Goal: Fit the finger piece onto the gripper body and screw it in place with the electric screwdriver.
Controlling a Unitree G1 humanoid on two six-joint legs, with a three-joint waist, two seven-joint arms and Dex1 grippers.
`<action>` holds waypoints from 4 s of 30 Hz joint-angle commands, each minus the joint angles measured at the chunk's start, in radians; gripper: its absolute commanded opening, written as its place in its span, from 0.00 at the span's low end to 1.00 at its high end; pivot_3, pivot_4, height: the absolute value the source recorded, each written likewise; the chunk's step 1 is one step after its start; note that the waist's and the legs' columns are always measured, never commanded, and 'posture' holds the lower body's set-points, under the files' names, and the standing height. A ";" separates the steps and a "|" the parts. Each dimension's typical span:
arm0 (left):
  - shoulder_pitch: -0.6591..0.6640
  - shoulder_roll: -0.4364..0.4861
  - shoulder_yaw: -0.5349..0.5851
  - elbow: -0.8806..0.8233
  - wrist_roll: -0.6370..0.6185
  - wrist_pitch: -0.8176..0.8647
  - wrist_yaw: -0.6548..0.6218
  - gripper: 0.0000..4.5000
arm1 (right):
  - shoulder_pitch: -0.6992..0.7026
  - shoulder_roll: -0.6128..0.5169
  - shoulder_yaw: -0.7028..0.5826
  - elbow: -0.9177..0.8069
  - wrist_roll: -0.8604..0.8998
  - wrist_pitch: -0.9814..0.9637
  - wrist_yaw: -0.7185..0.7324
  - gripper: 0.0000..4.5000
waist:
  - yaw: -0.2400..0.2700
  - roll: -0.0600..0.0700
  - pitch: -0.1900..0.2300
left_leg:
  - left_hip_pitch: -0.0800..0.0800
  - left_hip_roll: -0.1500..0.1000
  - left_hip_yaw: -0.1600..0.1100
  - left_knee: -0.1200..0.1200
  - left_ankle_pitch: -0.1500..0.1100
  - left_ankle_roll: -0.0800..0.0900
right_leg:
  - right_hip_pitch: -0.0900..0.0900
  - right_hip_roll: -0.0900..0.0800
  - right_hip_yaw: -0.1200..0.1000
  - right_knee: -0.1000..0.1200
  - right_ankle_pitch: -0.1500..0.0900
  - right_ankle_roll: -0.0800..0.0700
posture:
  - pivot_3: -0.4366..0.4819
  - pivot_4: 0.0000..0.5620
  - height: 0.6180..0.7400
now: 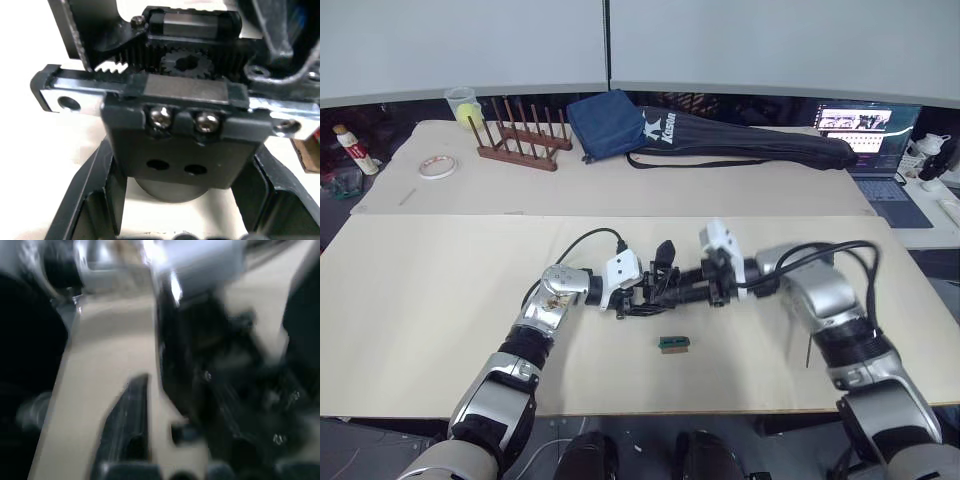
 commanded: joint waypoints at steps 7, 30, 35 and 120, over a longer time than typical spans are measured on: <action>0.008 -0.019 -0.007 -0.016 -0.008 -0.016 0.002 0.51 | -0.033 -0.066 -0.108 -0.141 0.057 0.067 -0.049 0.60 | 0.003 0.000 0.001 | -0.002 0.000 0.000 0.000 0.001 -0.002 | -0.001 0.001 -0.001 -0.001 0.000 0.000 | 0.48 0.27 1.00; 0.199 0.307 0.110 -0.521 -0.201 0.312 -0.157 1.00 | -0.085 -0.580 -0.269 -0.351 0.157 0.799 -0.278 0.99 | -0.009 0.000 0.005 | -0.008 0.001 0.001 -0.001 0.002 -0.004 | -0.011 0.001 0.001 0.001 -0.001 -0.002 | 0.48 0.27 1.00; 0.240 0.479 0.224 -0.863 -0.440 0.616 -0.174 1.00 | -0.137 -0.642 -0.264 -0.200 0.131 1.077 -0.419 0.99 | 0.006 0.001 0.007 | -0.010 0.001 -0.001 -0.001 0.002 -0.003 | -0.012 0.000 0.000 0.000 -0.005 -0.009 | 0.48 0.27 1.00; 0.264 0.502 0.123 -1.005 -0.608 0.658 -0.040 1.00 | 0.191 -0.038 -0.767 -0.516 0.220 0.334 -0.347 0.43 | 0.027 0.007 0.021 | 0.001 0.001 0.000 -0.001 0.009 -0.010 | 0.003 0.009 0.002 0.000 -0.001 0.001 | 0.48 0.27 1.00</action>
